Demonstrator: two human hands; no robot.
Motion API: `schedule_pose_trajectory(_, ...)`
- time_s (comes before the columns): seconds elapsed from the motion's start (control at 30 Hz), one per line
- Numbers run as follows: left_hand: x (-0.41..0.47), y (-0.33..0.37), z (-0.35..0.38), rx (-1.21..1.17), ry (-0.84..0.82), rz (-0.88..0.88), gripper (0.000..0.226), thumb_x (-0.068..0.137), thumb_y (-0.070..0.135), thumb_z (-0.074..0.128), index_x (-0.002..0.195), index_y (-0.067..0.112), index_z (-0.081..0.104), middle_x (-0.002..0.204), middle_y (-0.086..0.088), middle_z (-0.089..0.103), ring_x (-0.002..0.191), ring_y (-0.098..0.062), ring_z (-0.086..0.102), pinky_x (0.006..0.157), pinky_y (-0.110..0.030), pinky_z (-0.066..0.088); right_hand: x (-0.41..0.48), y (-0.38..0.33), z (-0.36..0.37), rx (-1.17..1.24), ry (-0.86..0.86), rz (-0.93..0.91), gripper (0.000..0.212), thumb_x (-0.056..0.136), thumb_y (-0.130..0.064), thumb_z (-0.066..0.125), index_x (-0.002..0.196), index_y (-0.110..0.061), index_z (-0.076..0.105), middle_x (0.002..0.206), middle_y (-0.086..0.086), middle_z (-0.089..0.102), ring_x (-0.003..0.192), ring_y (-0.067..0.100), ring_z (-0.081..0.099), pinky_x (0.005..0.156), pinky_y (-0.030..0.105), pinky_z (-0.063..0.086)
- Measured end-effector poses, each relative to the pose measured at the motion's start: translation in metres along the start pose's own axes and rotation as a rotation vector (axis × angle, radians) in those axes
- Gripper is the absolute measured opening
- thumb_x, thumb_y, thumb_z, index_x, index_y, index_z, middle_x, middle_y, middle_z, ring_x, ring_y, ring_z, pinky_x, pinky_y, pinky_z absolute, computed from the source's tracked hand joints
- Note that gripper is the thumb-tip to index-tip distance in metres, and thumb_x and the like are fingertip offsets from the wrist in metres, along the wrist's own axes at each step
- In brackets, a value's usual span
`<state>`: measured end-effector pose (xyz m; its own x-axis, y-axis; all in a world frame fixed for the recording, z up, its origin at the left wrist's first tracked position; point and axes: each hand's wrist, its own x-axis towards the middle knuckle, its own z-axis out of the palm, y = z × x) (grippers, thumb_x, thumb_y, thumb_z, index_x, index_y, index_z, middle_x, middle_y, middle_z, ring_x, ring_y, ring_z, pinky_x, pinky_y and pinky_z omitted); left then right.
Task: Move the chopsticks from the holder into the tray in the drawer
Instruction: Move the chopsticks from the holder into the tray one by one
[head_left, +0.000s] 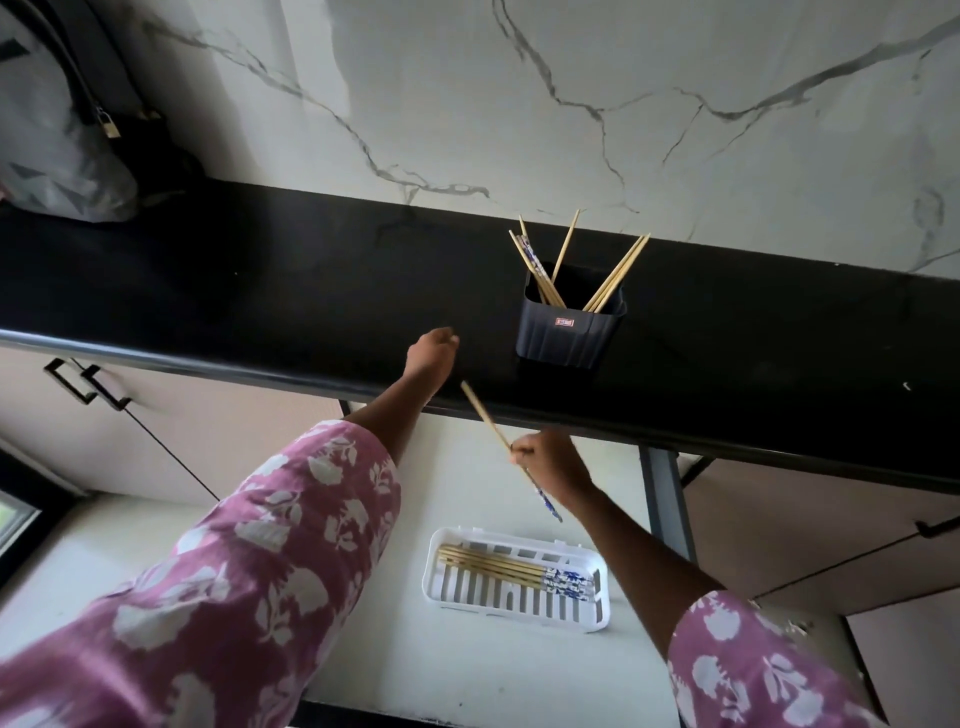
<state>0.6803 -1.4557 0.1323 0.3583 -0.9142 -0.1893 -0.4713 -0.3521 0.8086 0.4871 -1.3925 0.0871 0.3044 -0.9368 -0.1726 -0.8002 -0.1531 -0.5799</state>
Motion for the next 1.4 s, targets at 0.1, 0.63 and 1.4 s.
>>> schedule_pose_trajectory(0.1,0.011,-0.026,0.004,0.251,-0.078,-0.124,0.05,0.098,0.034,0.038,0.145,0.019,0.031,0.152,-0.005,0.032,0.14,-0.029,0.027,0.114,-0.05,0.014,-0.016,0.02,0.035,-0.103,-0.152,0.027,0.019,0.085,-0.019,0.063,0.1,-0.013,0.073,0.102,0.018,0.071,0.098,0.031,0.064,0.087,0.03,0.051)
schedule_pose_trajectory(0.63,0.023,-0.053,0.027,0.532,-0.287,-0.17,0.098,0.075,0.077,0.045,0.148,0.037,-0.007,0.156,0.011,-0.022,0.141,-0.036,-0.025,0.112,-0.058,-0.006,-0.044,0.05,0.115,-0.324,-0.48,0.019,0.03,0.094,-0.01,0.034,0.104,0.001,0.06,0.114,0.023,0.062,0.109,0.034,0.058,0.087,0.036,0.044)
schedule_pose_trajectory(1.4,0.024,-0.041,0.022,0.505,-0.374,-0.288,0.094,0.072,0.082,0.039,0.149,0.04,0.006,0.159,0.009,-0.002,0.141,-0.041,-0.02,0.112,-0.059,-0.004,-0.053,0.051,0.119,-0.565,-0.422,-0.219,0.03,0.085,-0.001,0.039,0.093,-0.001,0.068,0.104,0.021,0.068,0.1,0.038,0.062,0.081,0.039,0.048)
